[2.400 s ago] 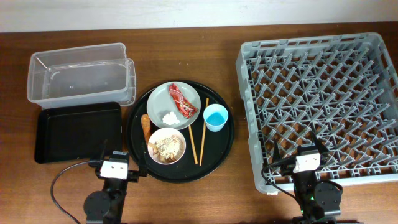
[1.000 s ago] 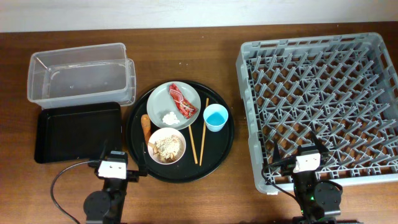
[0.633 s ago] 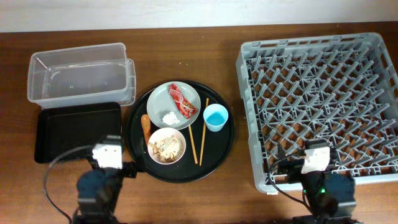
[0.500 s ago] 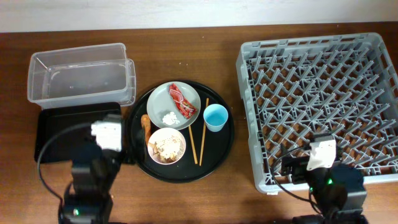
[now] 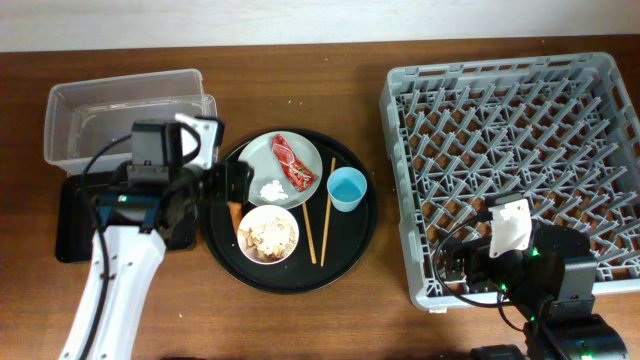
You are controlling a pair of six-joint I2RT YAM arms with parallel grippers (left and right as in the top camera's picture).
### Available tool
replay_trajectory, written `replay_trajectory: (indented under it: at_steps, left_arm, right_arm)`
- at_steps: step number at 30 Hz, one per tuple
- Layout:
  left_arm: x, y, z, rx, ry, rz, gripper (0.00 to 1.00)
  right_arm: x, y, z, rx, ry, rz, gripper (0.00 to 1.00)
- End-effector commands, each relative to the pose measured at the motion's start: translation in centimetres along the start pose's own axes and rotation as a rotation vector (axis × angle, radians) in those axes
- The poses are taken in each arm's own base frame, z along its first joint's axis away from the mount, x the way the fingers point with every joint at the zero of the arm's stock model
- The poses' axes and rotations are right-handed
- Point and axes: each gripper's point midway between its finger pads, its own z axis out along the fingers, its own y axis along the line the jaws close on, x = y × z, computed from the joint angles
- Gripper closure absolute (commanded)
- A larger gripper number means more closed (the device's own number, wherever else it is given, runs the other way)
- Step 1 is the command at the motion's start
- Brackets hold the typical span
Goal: Sort waste into correct bins and load items into the dishwasher rack
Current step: 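Reach the left gripper to the grey plate and grasp the white tissue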
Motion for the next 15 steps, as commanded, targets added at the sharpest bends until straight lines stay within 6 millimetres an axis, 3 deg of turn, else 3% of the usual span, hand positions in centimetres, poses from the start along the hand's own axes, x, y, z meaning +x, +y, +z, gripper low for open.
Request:
replay_trajectory:
  at_steps: [1, 3, 5, 9, 12, 13, 14, 15]
  left_arm:
    - [-1.8, -2.6, 2.5, 0.077, -0.028, 0.058, 0.01]
    - [-1.1, -3.0, 5.1, 0.062, 0.013, 0.082, 0.01]
    - [1.1, -3.5, 8.5, 0.064, 0.113, 0.091, 0.01]
    - [4.0, -3.5, 12.0, 0.071, 0.223, 0.088, 0.01]
    - [5.3, -3.1, 13.5, 0.068, 0.270, 0.080, 0.02]
    - [5.5, -3.1, 13.7, 0.067, 0.278, 0.078, 0.07]
    - [5.7, -2.9, 13.9, 0.060, 0.285, 0.078, 0.21]
    - [5.9, -2.9, 14.1, 0.059, 0.292, 0.076, 0.28]
  right_arm:
    - [-1.0, 0.1, -0.5, -0.006, -0.025, 0.011, 0.01]
    - [-0.8, 0.1, -0.3, -0.007, -0.010, 0.014, 0.01]
    - [-0.4, 0.1, 0.0, -0.009, 0.011, 0.018, 0.00]
    - [-0.2, 0.0, 0.4, -0.010, 0.029, 0.022, 0.03]
    - [-0.1, -0.1, 0.7, -0.011, 0.045, 0.025, 0.05]
    - [0.0, -0.1, 0.8, -0.012, 0.051, 0.026, 0.06]
    - [0.1, -0.1, 0.9, -0.012, 0.057, 0.027, 0.07]
    - [0.2, -0.1, 1.1, -0.013, 0.065, 0.029, 0.08]
